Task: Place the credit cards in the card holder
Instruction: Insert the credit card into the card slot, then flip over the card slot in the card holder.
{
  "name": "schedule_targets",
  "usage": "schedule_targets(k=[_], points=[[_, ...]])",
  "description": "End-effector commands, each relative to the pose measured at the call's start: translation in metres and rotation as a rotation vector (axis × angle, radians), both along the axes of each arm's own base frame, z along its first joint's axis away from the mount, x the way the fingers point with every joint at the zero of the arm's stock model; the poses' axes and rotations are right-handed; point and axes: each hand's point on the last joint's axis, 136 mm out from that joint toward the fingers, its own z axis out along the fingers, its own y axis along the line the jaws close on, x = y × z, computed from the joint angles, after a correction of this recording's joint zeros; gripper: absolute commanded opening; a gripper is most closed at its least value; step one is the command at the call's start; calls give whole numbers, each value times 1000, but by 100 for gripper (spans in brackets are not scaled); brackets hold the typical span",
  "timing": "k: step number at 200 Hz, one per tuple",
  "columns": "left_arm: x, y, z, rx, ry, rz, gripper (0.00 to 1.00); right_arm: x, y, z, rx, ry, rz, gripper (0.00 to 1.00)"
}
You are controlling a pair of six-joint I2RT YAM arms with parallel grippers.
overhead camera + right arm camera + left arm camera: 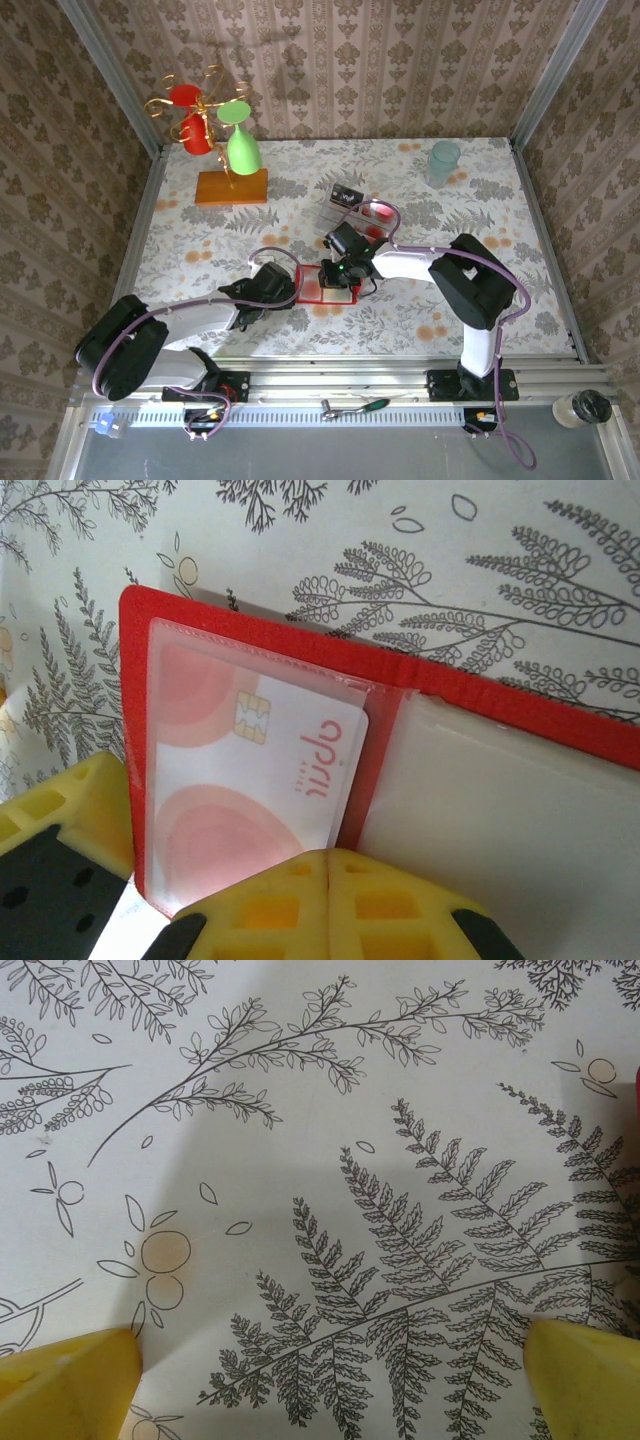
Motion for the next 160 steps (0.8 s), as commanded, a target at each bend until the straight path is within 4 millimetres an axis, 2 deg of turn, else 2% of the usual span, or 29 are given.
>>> schedule_targets(k=[1,34,88,117,160], points=[[-6,4,-12,8,45,7,100,-2,8,-6,6,23,9,8],[-6,2,-12,1,43,2,100,-3,9,-3,9,25,17,8],[-5,4,-8,5,44,11,100,0,6,23,40,-5,16,8],[-4,14,0,14,39,28,100,4,-14,36,31,-39,-16,9],[4,24,30,-66,-1,64,100,7,-55,40,-11,-86,-76,9]])
